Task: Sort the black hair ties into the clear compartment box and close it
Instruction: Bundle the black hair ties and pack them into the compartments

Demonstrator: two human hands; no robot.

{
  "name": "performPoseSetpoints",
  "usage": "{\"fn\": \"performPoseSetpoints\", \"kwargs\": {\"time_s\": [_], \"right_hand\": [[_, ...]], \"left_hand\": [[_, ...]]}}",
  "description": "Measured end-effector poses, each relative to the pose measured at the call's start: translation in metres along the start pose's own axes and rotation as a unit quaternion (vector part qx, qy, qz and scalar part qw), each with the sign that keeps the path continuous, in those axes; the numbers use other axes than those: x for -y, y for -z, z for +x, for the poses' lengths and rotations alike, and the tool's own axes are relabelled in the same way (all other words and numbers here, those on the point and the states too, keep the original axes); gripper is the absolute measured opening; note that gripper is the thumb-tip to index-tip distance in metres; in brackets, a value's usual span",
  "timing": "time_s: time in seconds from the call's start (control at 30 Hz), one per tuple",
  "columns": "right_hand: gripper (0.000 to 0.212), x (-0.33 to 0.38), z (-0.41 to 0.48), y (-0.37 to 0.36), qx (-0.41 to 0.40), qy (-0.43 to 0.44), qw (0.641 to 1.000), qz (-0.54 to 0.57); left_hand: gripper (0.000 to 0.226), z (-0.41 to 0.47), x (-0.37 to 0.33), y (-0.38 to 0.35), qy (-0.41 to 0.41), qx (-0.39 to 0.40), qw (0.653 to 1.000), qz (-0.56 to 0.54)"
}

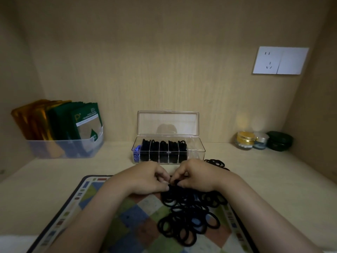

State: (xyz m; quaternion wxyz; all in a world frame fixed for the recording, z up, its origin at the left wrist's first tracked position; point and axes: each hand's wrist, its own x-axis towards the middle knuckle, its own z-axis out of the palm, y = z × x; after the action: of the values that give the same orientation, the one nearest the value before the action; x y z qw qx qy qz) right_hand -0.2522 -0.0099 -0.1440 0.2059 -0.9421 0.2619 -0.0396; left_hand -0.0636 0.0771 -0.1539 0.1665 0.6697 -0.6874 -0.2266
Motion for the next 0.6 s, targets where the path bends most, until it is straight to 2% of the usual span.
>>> {"fn": "performPoseSetpoints", "kwargs": {"time_s": [0.07,0.13,0.3,0.4,0.6], "right_hand": [[0.017,-0.002,0.002,-0.001,-0.012,-0.008,1.0,0.019],[0.014,-0.004,0.002,0.0,-0.044,-0.029,0.998,0.044],[0.021,-0.003,-0.004,0.013,-0.135,-0.046,0.978,0.153],[0.024,0.001,-0.011,0.018,-0.097,-0.039,0.969,0.222],[0.02,0.003,-0.014,0.017,0.058,-0.059,0.992,0.096]], "left_hand": [[0.025,-0.001,0.0,0.0,-0.014,0.007,1.0,0.007],[0.017,-0.002,-0.003,0.0,-0.024,0.006,1.0,0.008],[0.008,-0.004,-0.008,-0.002,-0.013,-0.008,1.0,-0.013],[0.012,-0.001,-0.005,-0.001,0.005,-0.028,0.997,-0.074],[0.016,-0.003,-0.004,0.002,0.002,-0.036,0.988,-0.152]]}}
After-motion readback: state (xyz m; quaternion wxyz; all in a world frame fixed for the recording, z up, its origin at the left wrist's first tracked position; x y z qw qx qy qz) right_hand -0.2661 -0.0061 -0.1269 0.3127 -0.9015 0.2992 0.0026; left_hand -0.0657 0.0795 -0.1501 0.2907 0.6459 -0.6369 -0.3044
